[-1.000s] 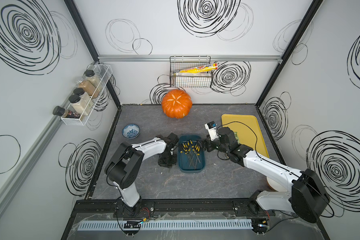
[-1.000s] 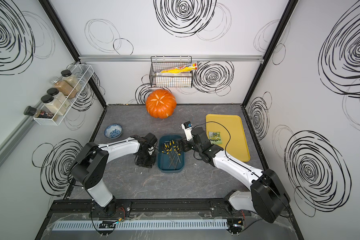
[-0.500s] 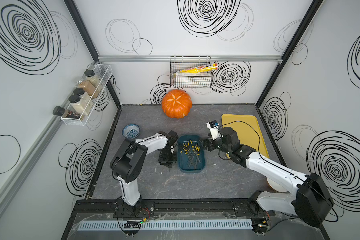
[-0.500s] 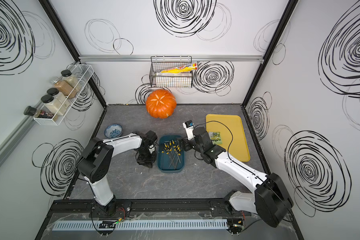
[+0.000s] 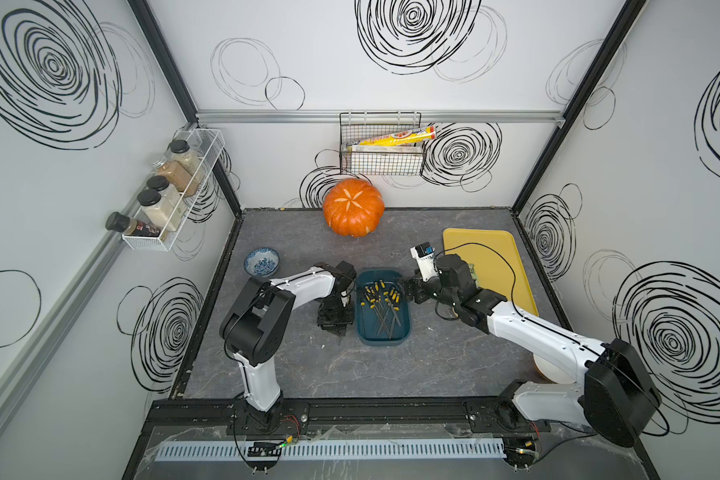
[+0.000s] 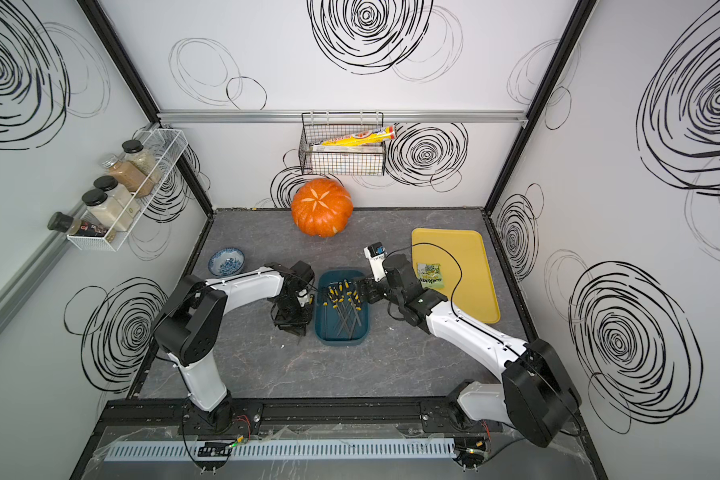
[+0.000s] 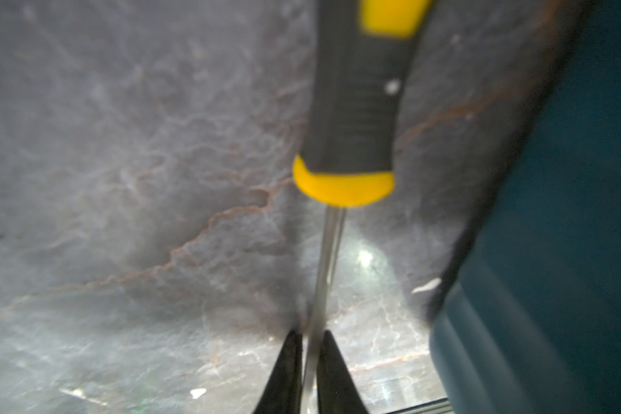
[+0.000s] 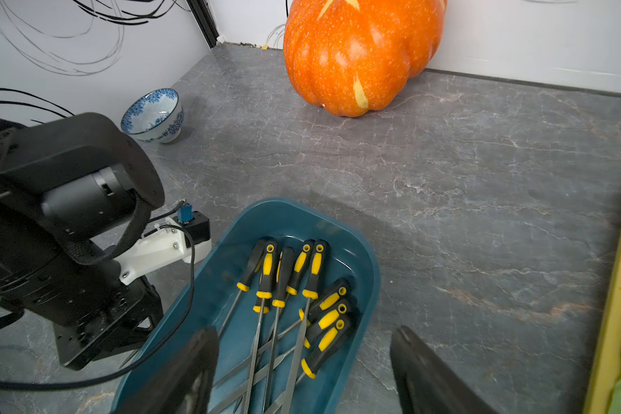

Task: Take the file tool out of the storage box
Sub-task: Place the file tool at the center of the board, then pick up the file tool from the storage box.

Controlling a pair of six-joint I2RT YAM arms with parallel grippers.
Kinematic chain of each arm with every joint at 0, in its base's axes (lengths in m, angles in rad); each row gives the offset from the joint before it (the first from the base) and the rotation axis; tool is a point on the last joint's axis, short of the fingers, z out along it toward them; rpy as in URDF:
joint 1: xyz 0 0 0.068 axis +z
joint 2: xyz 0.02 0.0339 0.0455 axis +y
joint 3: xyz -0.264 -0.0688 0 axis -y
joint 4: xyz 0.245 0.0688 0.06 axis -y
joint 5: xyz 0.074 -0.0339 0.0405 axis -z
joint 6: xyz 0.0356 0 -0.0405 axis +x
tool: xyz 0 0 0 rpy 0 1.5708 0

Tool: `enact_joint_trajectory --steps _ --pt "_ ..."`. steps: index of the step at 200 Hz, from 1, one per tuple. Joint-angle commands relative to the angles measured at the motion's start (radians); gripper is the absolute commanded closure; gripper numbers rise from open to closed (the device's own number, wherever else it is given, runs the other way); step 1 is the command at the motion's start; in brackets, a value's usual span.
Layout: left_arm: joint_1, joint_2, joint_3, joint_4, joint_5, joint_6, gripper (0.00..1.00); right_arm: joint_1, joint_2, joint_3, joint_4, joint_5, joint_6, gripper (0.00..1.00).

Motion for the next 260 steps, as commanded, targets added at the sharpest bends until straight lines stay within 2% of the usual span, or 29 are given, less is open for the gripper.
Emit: enact_joint_trajectory --steps 1,40,70,87,131,156,182,193,198,211,225,260 --pt "0.004 0.022 -0.051 0.04 -0.015 0.001 0.78 -0.001 0.018 0.006 -0.015 -0.01 -0.011 0.2" --pt "0.005 -0.01 -0.063 0.058 -0.017 -0.009 0.77 -0.001 0.039 0.001 0.02 -0.105 -0.019 0.22" --pt "0.009 -0.092 -0.036 0.051 -0.044 -0.034 0.72 0.001 0.091 0.016 0.038 -0.203 -0.017 0.32" --pt "0.011 -0.141 -0.012 0.039 -0.061 -0.048 0.66 0.006 0.132 0.033 0.027 -0.208 -0.024 0.37" --pt "0.011 -0.277 -0.022 0.068 -0.096 -0.068 0.59 0.042 0.259 0.107 -0.021 -0.194 -0.042 0.46" --pt "0.047 -0.431 -0.117 0.255 -0.015 -0.091 0.53 0.074 0.335 0.162 -0.053 -0.142 -0.062 0.5" --pt "0.087 -0.594 -0.261 0.539 0.114 -0.131 0.54 0.082 0.424 0.23 -0.09 -0.126 -0.078 0.54" --pt "0.095 -0.674 -0.346 0.702 0.175 -0.16 0.65 0.088 0.454 0.252 -0.096 -0.103 -0.077 0.54" --pt "0.099 -0.713 -0.387 0.767 0.198 -0.185 0.65 0.087 0.468 0.261 -0.098 -0.097 -0.074 0.54" --pt "0.108 -0.8 -0.479 0.889 0.212 -0.253 0.52 0.088 0.513 0.301 -0.127 -0.083 -0.077 0.55" --pt "0.111 -0.867 -0.546 0.997 0.214 -0.271 0.52 0.091 0.556 0.336 -0.146 -0.08 -0.08 0.55" --pt "0.114 -0.959 -0.64 1.082 0.168 -0.211 0.53 0.097 0.626 0.387 -0.175 -0.011 -0.075 0.56"
